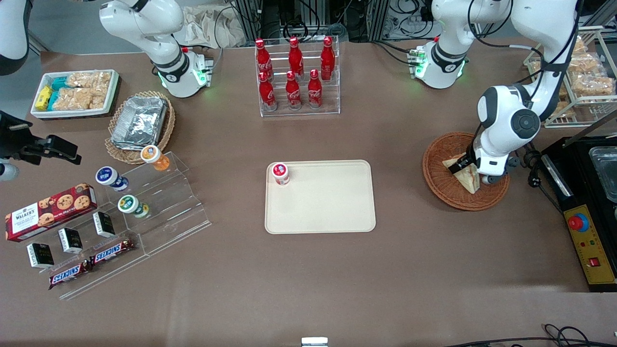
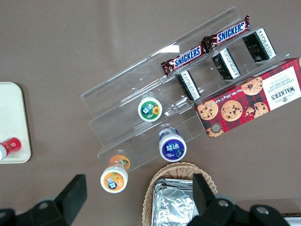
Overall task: Place sandwich from basket to tray
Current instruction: 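Lower the open left gripper and close it on the wrapped sandwich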
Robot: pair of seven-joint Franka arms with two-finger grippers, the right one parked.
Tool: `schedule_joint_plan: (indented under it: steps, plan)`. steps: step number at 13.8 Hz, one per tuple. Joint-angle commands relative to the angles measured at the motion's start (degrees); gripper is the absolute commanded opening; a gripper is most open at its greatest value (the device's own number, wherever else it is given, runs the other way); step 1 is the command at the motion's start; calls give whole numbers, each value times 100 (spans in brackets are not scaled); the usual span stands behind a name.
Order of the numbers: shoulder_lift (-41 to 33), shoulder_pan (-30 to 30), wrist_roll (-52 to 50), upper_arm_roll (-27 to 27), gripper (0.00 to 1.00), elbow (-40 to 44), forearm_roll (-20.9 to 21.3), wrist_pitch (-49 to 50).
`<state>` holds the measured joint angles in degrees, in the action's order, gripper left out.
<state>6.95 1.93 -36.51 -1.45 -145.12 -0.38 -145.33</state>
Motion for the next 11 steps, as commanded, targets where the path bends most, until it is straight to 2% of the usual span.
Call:
schedule_joint_plan:
  steps: [1,2,4,7,11]
  plan:
    - [26,36,-374,22,52,1,-24,-171]
    - [17,36,-348,22,40,19,-24,-162]
    - [-44,36,-330,22,33,37,-15,-136]
    - [-290,27,-286,22,33,159,29,249]
    - [-712,36,-146,40,33,651,46,1355]
